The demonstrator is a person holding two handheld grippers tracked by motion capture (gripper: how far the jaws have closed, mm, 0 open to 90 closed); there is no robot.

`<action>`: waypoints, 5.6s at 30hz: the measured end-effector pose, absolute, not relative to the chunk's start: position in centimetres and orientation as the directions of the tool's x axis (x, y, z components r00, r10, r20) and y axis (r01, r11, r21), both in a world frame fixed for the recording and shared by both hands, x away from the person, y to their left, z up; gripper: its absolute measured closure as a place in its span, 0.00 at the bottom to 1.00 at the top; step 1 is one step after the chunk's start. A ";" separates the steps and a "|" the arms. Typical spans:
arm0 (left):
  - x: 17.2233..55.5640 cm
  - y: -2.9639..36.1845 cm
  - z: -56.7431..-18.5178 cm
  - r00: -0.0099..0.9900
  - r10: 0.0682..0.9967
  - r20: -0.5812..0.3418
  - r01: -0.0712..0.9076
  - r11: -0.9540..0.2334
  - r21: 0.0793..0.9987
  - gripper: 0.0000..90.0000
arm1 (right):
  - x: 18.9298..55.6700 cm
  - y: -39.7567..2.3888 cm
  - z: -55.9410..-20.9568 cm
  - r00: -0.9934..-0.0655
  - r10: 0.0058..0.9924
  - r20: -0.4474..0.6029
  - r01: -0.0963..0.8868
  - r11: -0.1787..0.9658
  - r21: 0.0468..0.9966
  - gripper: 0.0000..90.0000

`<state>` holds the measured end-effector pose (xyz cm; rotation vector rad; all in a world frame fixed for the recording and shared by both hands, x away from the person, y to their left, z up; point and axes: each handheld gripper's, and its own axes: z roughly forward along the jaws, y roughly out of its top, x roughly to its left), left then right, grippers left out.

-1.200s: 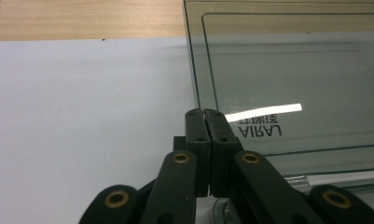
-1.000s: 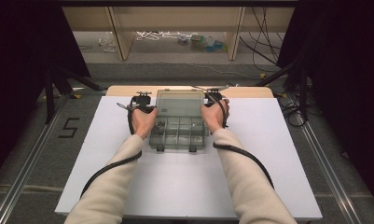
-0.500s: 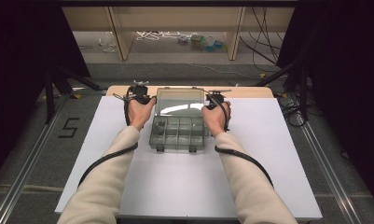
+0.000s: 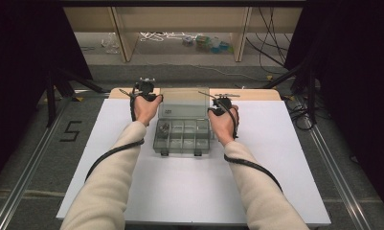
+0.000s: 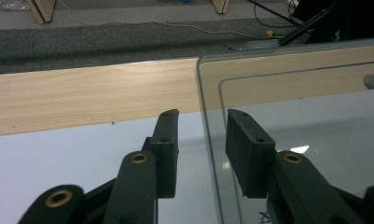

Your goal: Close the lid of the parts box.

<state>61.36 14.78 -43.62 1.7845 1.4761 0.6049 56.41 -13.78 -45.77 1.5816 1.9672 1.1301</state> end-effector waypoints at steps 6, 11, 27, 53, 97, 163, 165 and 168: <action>61.9 14.7 -43.4 0.234 0.965 -0.115 0.625 -0.059 0.778 0.74 | 56.2 -13.9 -45.8 -0.310 0.929 0.204 0.626 0.038 0.779 0.98; 62.1 14.7 -43.2 0.226 0.967 -0.117 0.616 -0.049 0.786 0.77 | 56.2 -13.9 -45.7 -0.326 0.926 0.193 0.607 0.048 0.793 0.98; 62.3 14.6 -43.3 0.218 0.958 -0.188 0.619 0.013 0.786 0.97 | 56.0 -14.3 -45.9 -0.336 0.920 0.202 0.611 0.050 0.790 0.98; 58.2 14.1 -41.6 0.205 0.969 -0.137 0.486 0.021 0.874 1.00 | 56.2 -14.4 -43.9 -0.332 0.925 0.183 0.523 0.019 0.852 0.73; 54.6 14.8 -40.8 0.267 0.958 -0.102 0.416 -0.019 0.909 0.99 | 56.5 -13.2 -39.3 -0.315 0.944 0.102 0.460 0.058 0.886 0.97; 50.3 15.6 -41.3 0.304 0.949 -0.079 0.348 -0.034 0.937 0.99 | 52.1 -13.5 -39.6 -0.368 0.928 0.057 0.362 0.087 0.928 0.98; 50.2 15.6 -41.3 0.307 0.948 -0.082 0.343 -0.030 0.939 0.99 | 52.0 -13.5 -39.8 -0.371 0.927 0.056 0.348 0.083 0.934 0.97; 50.0 15.6 -41.4 0.308 0.949 -0.072 0.335 -0.037 0.941 0.99 | 51.8 -13.6 -39.8 -0.373 0.926 0.053 0.354 0.089 0.931 0.97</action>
